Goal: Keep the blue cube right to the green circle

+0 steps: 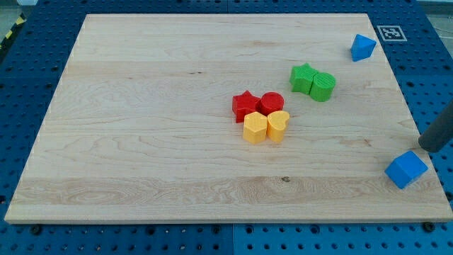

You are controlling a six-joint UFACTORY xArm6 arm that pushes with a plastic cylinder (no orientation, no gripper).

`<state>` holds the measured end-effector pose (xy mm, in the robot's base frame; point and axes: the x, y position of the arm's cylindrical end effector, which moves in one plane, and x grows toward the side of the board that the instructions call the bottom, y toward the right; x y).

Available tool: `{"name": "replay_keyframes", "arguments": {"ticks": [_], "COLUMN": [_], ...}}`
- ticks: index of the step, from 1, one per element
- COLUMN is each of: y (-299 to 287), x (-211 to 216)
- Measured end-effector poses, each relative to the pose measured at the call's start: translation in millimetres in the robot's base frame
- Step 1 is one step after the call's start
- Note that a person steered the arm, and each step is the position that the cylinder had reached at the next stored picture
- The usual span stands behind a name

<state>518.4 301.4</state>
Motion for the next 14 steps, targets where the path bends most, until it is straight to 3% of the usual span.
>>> {"name": "replay_keyframes", "arguments": {"ticks": [2,5,8,9,11,13,14], "y": [8.9,37.3,-27.2,-10.7,-39.7,-40.4,-41.1], "x": [11.8,97.5,97.2,73.3,72.5,28.0,28.0]}}
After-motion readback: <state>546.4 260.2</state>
